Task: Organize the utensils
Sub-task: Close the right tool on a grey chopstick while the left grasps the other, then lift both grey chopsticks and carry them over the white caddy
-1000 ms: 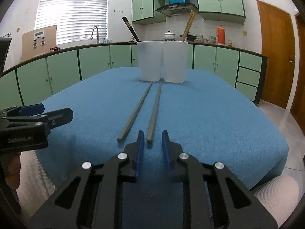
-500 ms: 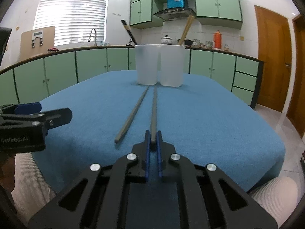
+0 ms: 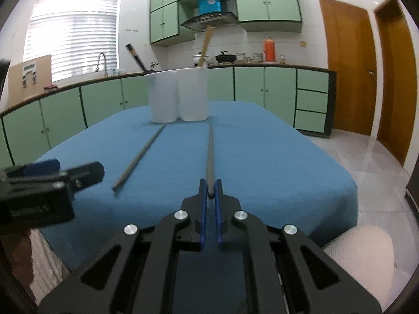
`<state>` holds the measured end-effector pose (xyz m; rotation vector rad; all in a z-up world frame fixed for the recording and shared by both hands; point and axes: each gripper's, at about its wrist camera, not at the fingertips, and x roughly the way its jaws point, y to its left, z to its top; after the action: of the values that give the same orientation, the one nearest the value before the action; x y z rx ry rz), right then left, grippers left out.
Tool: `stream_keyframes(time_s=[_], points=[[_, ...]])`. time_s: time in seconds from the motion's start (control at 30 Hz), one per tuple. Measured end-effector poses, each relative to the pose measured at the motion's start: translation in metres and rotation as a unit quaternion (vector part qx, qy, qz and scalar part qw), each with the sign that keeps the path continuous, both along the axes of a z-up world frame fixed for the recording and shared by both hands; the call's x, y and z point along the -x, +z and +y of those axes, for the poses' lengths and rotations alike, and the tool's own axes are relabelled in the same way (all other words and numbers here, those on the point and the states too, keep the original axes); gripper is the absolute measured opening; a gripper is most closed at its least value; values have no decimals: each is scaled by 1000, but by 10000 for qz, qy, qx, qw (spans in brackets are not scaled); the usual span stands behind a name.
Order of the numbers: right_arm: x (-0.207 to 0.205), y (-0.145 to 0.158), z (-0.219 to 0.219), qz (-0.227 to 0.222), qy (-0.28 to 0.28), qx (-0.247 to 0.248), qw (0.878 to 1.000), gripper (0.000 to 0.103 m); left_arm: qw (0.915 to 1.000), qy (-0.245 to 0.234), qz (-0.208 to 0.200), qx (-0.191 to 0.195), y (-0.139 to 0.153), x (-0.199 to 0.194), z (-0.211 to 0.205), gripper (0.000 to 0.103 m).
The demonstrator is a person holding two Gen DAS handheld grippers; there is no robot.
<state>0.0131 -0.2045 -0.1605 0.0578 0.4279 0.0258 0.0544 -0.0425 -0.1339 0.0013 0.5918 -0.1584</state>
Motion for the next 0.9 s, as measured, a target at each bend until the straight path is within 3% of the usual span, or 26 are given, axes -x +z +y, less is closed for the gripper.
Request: stream_keyframes(time_s=[0.1,0.3,0.53,0.77,0.9], points=[[1,1,-10,-16,-27,-88,10000,5,9998,-102,146,25,-7,-5,-10,65],[3,-2,-20,-6,-7,-178,9998,5,9999,-85,73,-91,-13,-8,-26,46],[4,-2,-21,3,-8,-228,9997,5,9999,-4,20,-103,-15,-6,-35,36],[4,-2,-24,-12,-31,-242,9997,5,10000,71,-19,-60,-16,-4,-38,8],[5,-2,-24,-29,-47,-220,9997,5,9999,97,-10,-128,-15,-4,-38,7]])
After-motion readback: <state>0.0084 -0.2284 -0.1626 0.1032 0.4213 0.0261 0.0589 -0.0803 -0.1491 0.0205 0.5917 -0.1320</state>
